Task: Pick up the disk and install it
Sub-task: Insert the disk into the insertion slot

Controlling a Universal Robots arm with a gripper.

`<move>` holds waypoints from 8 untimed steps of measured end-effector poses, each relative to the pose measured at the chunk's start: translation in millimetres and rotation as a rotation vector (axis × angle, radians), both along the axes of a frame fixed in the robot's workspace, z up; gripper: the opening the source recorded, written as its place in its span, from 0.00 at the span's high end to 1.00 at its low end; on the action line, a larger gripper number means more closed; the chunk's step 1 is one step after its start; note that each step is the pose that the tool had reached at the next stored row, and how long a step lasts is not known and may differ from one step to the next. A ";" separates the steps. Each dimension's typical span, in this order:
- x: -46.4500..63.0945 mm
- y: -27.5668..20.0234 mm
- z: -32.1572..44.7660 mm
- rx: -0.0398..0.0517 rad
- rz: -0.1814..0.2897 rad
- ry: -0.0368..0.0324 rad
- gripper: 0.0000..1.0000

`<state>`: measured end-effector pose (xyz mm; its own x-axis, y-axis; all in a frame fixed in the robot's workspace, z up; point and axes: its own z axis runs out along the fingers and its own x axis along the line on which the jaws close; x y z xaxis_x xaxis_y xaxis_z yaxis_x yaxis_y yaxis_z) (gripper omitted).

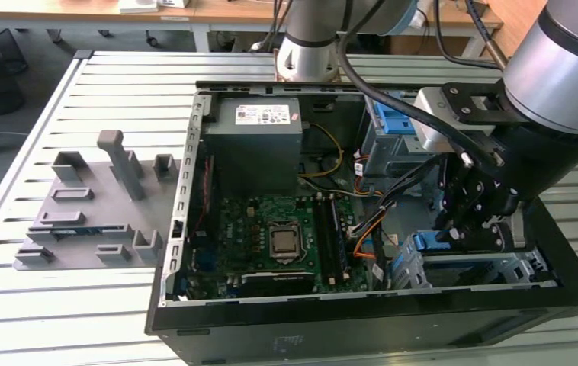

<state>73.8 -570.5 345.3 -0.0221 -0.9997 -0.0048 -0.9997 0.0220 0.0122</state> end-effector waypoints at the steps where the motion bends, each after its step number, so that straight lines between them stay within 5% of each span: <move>1: 0.0 0.0 -0.1 0.0001 0.000 0.0000 0.75; 4: 0.0 0.0 -0.3 0.0001 0.000 0.0000 0.89; 8: 0.0 0.0 -0.4 0.0000 0.000 0.0000 0.89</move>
<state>73.7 -570.5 344.8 -0.0221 -0.9997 -0.0048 -0.9997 0.0220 0.0122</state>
